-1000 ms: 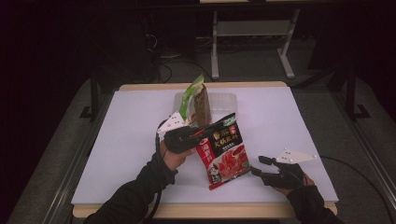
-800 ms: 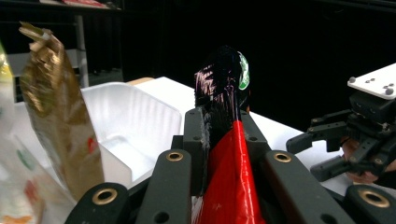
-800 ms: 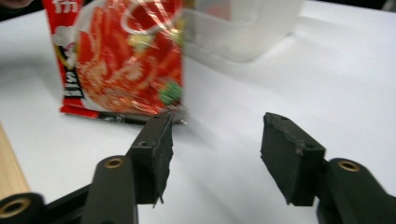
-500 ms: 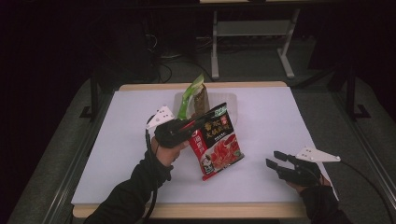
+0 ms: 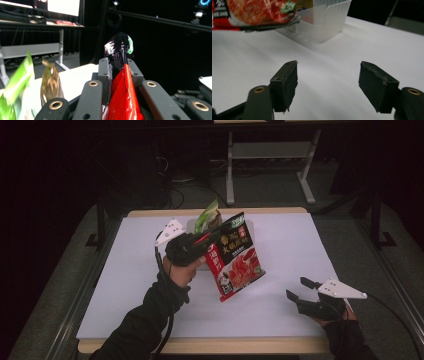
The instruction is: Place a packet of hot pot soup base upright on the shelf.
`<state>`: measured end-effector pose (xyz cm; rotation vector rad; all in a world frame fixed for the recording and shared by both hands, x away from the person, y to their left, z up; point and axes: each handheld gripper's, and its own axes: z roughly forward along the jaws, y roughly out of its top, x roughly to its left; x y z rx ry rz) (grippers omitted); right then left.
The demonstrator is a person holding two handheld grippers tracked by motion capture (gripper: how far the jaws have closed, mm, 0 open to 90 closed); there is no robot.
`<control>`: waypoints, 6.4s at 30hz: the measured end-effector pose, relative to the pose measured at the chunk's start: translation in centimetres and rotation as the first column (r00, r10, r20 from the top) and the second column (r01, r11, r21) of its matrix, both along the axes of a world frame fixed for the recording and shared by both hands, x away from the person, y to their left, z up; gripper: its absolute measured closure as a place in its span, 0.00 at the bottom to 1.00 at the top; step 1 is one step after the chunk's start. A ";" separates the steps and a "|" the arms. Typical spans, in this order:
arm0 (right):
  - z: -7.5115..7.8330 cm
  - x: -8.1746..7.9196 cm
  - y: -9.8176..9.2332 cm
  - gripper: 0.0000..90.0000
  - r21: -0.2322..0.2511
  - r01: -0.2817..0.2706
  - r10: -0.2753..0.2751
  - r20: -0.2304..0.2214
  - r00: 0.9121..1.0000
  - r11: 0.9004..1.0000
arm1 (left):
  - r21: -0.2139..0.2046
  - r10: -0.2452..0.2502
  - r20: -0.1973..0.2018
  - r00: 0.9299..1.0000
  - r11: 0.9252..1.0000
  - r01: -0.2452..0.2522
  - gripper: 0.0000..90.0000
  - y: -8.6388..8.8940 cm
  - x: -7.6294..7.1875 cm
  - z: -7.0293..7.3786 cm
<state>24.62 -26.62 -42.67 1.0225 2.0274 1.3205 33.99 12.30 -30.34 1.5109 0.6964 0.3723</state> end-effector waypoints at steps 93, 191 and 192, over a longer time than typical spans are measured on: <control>-0.6 -0.4 0.3 0.41 -0.021 -0.036 0.036 -0.012 0.999 0.999 | 0.195 0.245 0.269 0.932 0.934 -0.301 0.95 -10.2 12.2 -1.1; -0.5 -0.5 1.4 0.48 -0.109 -0.059 0.059 0.000 0.998 0.992 | 0.431 -0.150 0.089 0.985 0.897 0.098 0.67 3.2 0.3 -9.0; -0.5 -0.5 1.4 0.48 -0.113 -0.059 0.060 0.005 0.998 0.992 | 0.431 -0.149 0.094 0.984 0.897 0.094 0.67 3.4 0.2 -8.9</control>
